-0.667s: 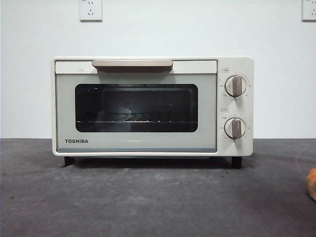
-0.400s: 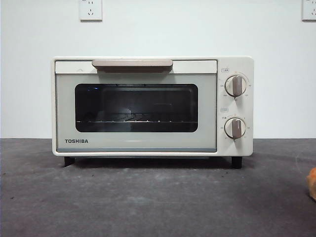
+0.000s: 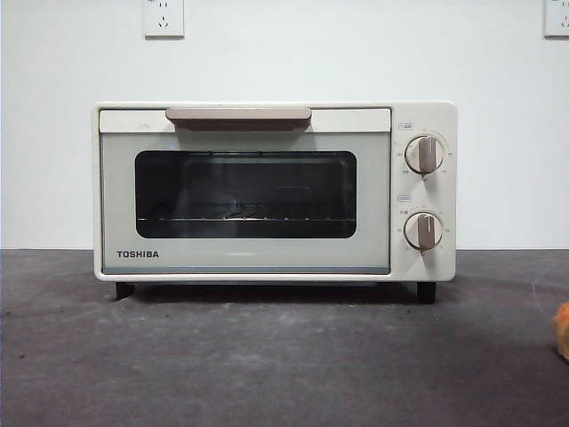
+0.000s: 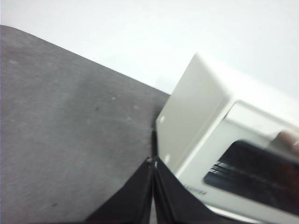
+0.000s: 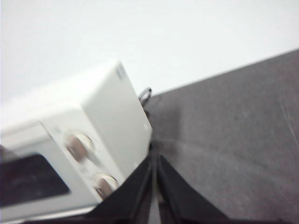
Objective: The left arm flap open the oven, the right arm pick bread and place it into oven, the left arm flap close the oven
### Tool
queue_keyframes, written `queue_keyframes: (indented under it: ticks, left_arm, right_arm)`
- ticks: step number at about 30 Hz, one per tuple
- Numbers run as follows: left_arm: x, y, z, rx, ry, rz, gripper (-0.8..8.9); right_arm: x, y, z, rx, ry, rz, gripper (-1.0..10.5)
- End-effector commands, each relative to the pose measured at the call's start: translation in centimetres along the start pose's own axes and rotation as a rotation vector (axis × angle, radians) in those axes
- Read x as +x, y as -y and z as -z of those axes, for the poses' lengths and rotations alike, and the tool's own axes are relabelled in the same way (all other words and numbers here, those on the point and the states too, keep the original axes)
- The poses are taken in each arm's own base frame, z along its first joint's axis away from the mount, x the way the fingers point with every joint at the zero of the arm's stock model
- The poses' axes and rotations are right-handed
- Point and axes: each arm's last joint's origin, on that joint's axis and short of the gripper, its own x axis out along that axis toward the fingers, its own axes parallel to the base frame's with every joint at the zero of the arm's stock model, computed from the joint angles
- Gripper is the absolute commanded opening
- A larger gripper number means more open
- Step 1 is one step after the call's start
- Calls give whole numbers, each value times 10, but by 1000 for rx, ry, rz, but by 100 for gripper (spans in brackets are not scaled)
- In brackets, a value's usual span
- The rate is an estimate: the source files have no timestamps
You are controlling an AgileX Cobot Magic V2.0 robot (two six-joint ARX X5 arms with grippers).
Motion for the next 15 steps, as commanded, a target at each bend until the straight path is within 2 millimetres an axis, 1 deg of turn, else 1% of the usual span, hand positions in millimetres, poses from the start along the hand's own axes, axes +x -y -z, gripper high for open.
queue_keyframes:
  ticks: [1,5,9,12,15]
  left_arm:
    - [-2,14,-26,-31,12,38,10]
    - [1,31,-60,-3,-37,57,10]
    - [11,50,-94,19,-70,106,10]
    - [20,64,-112,27,-111,184,10]
    - [28,76,-124,55,-182,279,10]
  right_arm:
    - [-9,-13,-24,19,-11,-12,11]
    - [-20,-31,-58,-10,-38,-54,11]
    - [-25,-47,-89,-42,-91,-94,11]
    - [-25,-57,-108,-86,-135,-120,11]
    - [-24,-65,-124,-132,-180,-155,11]
